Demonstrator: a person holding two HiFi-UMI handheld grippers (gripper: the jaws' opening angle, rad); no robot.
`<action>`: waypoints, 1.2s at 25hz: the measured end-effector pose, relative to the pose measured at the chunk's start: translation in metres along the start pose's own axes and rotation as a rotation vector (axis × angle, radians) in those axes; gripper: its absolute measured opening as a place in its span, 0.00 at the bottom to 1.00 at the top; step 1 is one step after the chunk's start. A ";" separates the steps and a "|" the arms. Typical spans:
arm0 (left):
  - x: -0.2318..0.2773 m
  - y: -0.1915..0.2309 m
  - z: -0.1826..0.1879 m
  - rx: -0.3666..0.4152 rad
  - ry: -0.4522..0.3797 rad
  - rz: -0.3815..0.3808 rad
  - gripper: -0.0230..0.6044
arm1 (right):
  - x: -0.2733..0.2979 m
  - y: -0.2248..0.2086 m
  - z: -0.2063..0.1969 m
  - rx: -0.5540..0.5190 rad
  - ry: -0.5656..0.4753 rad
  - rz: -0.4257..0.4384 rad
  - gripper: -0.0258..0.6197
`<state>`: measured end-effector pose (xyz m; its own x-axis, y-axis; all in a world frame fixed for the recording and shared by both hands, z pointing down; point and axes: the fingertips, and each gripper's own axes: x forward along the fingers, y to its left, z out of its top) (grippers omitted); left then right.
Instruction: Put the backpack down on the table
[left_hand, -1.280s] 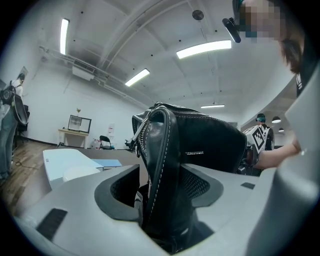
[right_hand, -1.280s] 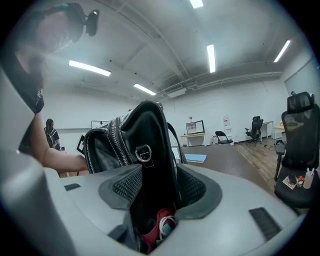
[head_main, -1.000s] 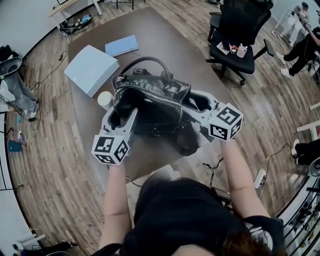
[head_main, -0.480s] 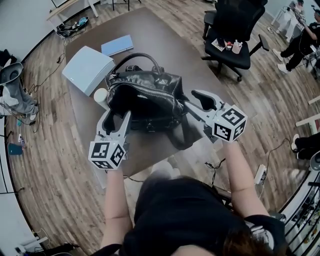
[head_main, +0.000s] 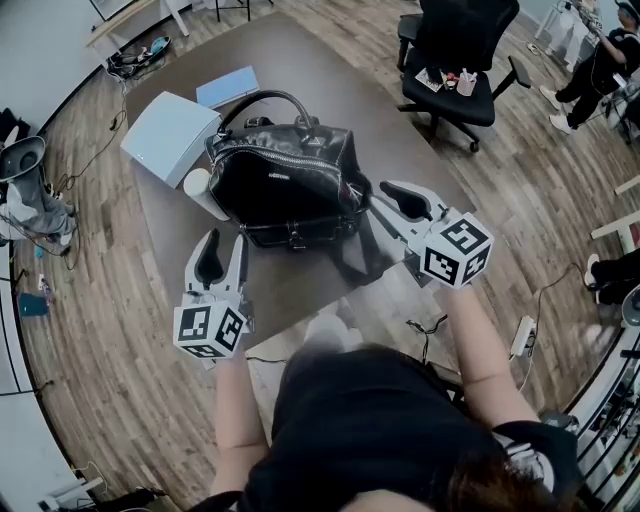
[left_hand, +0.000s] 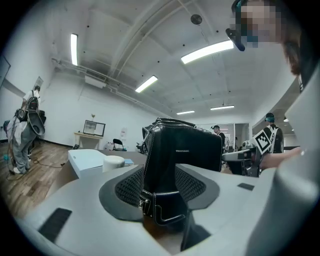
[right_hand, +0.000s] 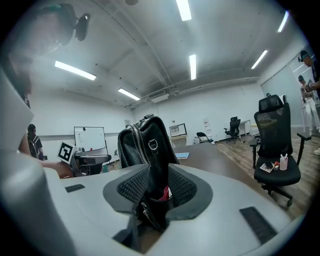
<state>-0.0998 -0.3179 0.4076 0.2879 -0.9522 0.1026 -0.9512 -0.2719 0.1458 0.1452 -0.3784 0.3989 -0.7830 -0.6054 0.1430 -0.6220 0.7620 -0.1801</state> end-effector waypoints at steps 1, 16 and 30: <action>-0.004 -0.002 0.001 -0.004 -0.005 0.000 0.34 | -0.002 0.003 0.000 0.001 -0.002 -0.002 0.25; -0.032 -0.032 0.002 0.006 0.028 -0.046 0.16 | -0.013 0.038 -0.002 0.020 -0.008 -0.047 0.07; -0.047 -0.041 0.007 0.037 0.045 -0.021 0.13 | -0.018 0.054 -0.010 0.043 0.015 -0.075 0.07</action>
<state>-0.0755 -0.2632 0.3900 0.3118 -0.9391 0.1443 -0.9481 -0.2976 0.1117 0.1256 -0.3245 0.3968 -0.7343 -0.6567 0.1719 -0.6786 0.7037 -0.2103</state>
